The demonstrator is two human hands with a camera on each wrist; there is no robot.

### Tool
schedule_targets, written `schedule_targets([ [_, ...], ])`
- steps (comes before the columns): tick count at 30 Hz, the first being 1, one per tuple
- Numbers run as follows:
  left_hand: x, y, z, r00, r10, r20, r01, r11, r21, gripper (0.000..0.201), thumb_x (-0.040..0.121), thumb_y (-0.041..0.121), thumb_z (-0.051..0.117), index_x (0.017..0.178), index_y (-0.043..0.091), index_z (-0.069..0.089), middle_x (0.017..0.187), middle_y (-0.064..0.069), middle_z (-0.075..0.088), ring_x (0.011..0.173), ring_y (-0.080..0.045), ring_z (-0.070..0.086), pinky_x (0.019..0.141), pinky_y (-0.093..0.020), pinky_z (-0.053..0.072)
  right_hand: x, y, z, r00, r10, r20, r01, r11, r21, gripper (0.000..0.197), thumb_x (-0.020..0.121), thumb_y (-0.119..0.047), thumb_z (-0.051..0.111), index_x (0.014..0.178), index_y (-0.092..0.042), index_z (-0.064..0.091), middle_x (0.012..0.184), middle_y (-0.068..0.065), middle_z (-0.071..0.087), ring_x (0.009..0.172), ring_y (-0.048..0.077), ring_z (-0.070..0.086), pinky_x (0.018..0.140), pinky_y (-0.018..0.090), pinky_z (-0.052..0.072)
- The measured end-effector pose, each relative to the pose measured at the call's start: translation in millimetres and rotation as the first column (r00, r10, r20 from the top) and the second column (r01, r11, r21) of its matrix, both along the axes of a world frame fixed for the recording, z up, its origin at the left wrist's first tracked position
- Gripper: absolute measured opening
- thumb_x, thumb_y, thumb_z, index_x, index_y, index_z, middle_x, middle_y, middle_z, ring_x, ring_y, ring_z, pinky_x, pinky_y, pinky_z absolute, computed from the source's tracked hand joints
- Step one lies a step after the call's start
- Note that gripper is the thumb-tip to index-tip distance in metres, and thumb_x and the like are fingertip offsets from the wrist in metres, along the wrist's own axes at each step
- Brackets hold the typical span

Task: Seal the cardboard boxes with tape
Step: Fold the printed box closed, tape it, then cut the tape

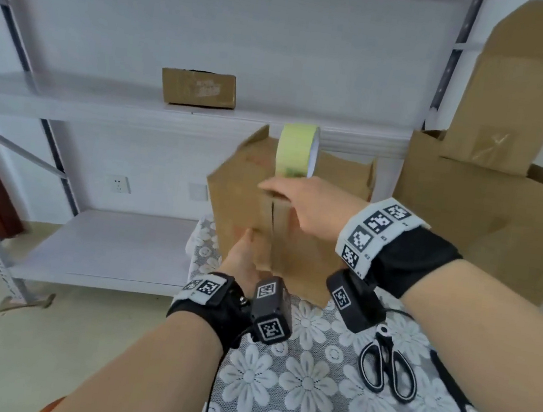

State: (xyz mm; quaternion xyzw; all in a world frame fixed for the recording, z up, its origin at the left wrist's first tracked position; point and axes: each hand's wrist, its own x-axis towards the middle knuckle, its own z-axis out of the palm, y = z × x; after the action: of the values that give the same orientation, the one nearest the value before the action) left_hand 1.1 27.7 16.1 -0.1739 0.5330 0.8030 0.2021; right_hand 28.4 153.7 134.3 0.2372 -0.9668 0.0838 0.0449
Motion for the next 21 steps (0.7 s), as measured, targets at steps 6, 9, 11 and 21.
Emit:
schedule_targets([
  [6,-6.6,-5.8,34.1,0.878,0.166,-0.449,-0.397,0.776,-0.490,0.042,0.072,0.036,0.062,0.104,0.009,0.064,0.110,-0.012,0.065,0.109,-0.034,0.061,0.096,-0.050,0.051,-9.6,18.8,-24.7,0.993,-0.117,0.032,0.121,0.972,-0.199,0.046,0.092,0.004,0.043,0.129,-0.019,0.057,0.145,-0.004,0.045,0.133,0.011,0.040,0.104,0.019,0.029],
  [9,-2.3,7.7,47.5,0.702,-0.060,-0.709,-0.524,0.631,-0.572,0.050,0.084,0.018,0.059,0.132,0.009,0.049,0.138,-0.009,0.044,0.127,-0.026,0.044,0.108,-0.042,0.038,-11.4,23.4,-19.1,0.982,-0.186,-0.037,0.143,0.854,-0.501,0.032,0.093,0.002,0.046,0.110,-0.013,0.069,0.114,0.001,0.068,0.102,0.006,0.060,0.095,0.021,0.045],
  [11,-4.5,16.3,48.6,0.533,-0.283,-0.797,-0.619,0.512,-0.596,0.043,0.086,0.019,0.056,0.129,0.012,0.056,0.142,-0.007,0.044,0.135,-0.024,0.038,0.113,-0.040,0.032,-11.9,28.9,-22.5,0.968,-0.250,-0.030,0.172,0.744,-0.646,0.028,0.091,0.004,0.049,0.098,-0.012,0.071,0.098,0.003,0.072,0.092,0.008,0.066,0.091,0.027,0.052],
  [21,5.7,32.2,36.4,0.335,-0.534,-0.776,-0.724,0.382,-0.575,0.029,0.088,0.008,0.056,0.112,0.006,0.071,0.121,-0.009,0.060,0.116,-0.024,0.049,0.098,-0.028,0.038,6.2,62.4,-24.3,0.781,-0.603,-0.165,0.319,0.611,-0.724,0.031,0.087,0.000,0.044,0.085,-0.014,0.071,0.086,0.000,0.068,0.082,0.017,0.062,0.078,0.030,0.051],
])
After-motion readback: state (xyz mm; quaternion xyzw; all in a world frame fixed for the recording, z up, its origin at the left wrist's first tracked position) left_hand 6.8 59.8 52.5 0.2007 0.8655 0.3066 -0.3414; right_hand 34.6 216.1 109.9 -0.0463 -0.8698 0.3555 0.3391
